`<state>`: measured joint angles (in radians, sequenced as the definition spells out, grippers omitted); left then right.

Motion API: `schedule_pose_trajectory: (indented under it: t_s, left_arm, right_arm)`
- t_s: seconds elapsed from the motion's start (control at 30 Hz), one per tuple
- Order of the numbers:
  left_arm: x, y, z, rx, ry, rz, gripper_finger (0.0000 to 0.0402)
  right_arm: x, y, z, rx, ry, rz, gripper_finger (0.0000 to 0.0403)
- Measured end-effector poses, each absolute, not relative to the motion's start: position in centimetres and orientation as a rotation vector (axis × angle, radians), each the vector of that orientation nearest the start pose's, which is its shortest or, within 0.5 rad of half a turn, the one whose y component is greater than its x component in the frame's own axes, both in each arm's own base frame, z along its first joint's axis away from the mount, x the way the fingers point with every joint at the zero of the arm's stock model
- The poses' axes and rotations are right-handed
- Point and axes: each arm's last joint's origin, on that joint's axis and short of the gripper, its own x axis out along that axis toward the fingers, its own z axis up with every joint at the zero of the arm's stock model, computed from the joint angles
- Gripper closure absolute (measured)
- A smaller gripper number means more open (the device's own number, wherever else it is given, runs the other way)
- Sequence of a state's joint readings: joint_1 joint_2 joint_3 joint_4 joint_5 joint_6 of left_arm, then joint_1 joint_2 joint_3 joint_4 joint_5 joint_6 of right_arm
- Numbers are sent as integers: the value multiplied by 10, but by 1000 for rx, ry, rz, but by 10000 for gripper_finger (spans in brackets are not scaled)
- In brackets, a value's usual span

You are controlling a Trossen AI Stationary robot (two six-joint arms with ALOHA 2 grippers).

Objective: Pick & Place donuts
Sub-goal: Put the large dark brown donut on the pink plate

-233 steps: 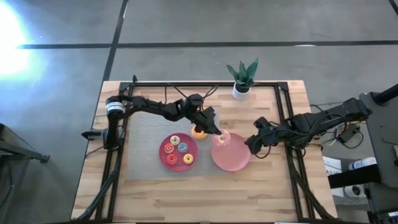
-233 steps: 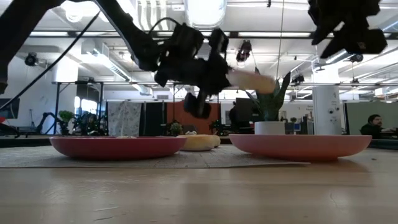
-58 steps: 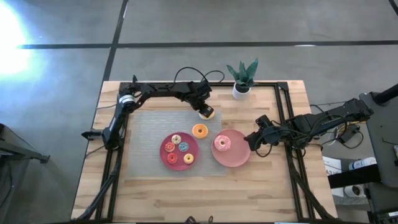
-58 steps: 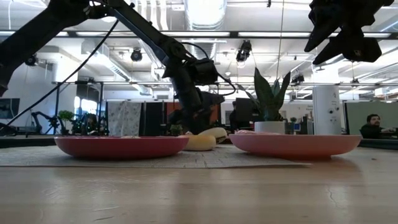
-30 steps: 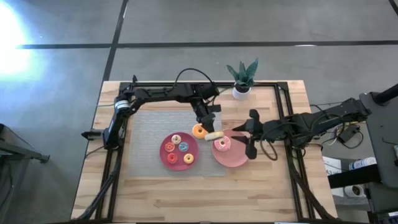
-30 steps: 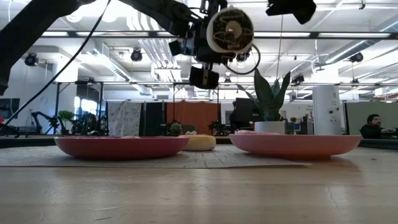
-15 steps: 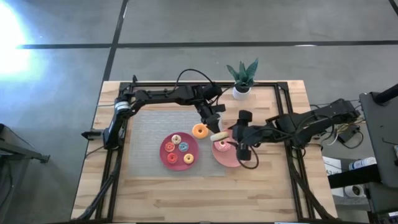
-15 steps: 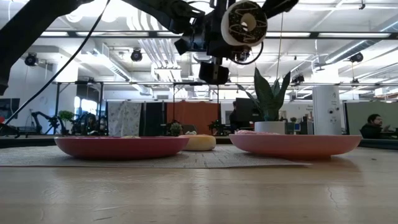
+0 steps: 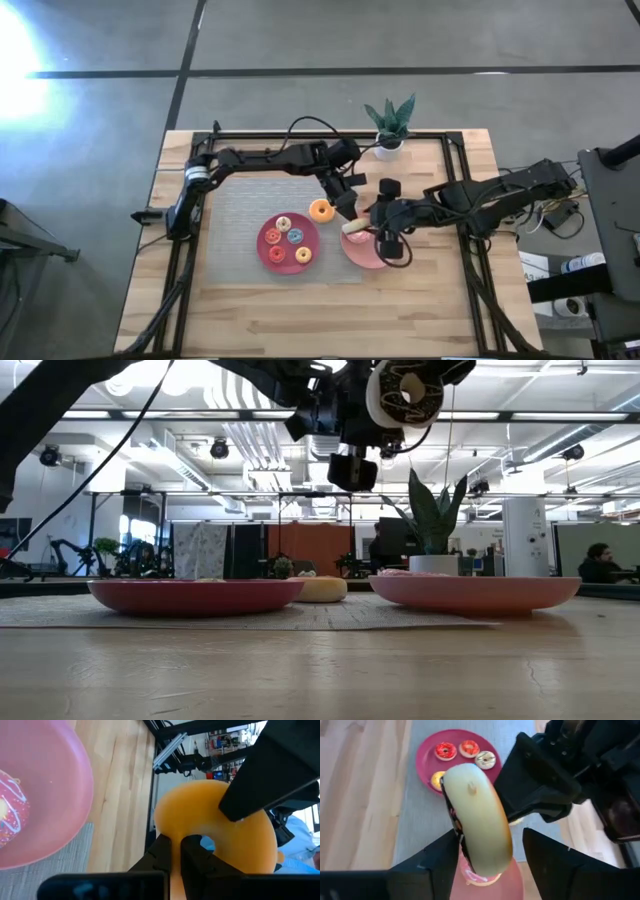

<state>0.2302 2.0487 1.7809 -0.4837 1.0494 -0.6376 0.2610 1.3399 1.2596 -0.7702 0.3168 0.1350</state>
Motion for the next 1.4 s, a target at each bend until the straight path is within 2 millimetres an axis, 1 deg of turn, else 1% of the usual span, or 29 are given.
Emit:
schedule_pose_trajectory:
  t_s: [0.13,0.2,0.27,0.43,0.57,0.7,0.8,0.87,0.9,0.97,1.03,1.1,1.17,1.27,1.4]
  left_arm:
    - [449,77,275,-1029,862,-550,401]
    - [449,78,274,-1020,857,-507,400]
    - [450,79,273,-1020,852,-428,390]
    - [451,81,271,-1013,839,-281,331]
    - [449,83,276,-975,811,-188,292]
    - [437,88,291,-881,776,-3,271]
    - [421,89,304,-773,784,168,267]
    - [408,85,315,-681,801,288,267]
    - [401,81,321,-630,803,352,267]
    - [388,70,335,-516,787,478,266]
    - [376,56,350,-419,737,581,266]
    - [365,39,360,-353,694,642,266]
    - [355,23,368,-315,656,656,266]
    - [342,6,373,-314,630,643,266]
    - [328,-3,370,-359,621,641,266]
  right_arm:
    - [265,61,328,-102,810,-101,224]
    - [264,61,328,-86,814,-105,244]
    - [264,61,326,-64,827,-101,267]
    - [260,61,322,-6,879,-93,332]
    - [256,60,316,61,928,-135,373]
    - [250,61,309,131,992,-160,386]
    - [244,61,309,195,981,-188,386]
    - [240,57,306,279,983,-228,385]
    - [238,53,302,333,996,-244,385]
    - [235,45,287,441,1058,-261,385]
    - [235,34,267,540,1107,-288,385]
    - [234,22,245,612,1139,-315,385]
    - [235,11,226,689,1136,-338,383]
    - [227,-6,203,786,1167,-393,380]
    - [216,-29,181,907,1174,-431,379]
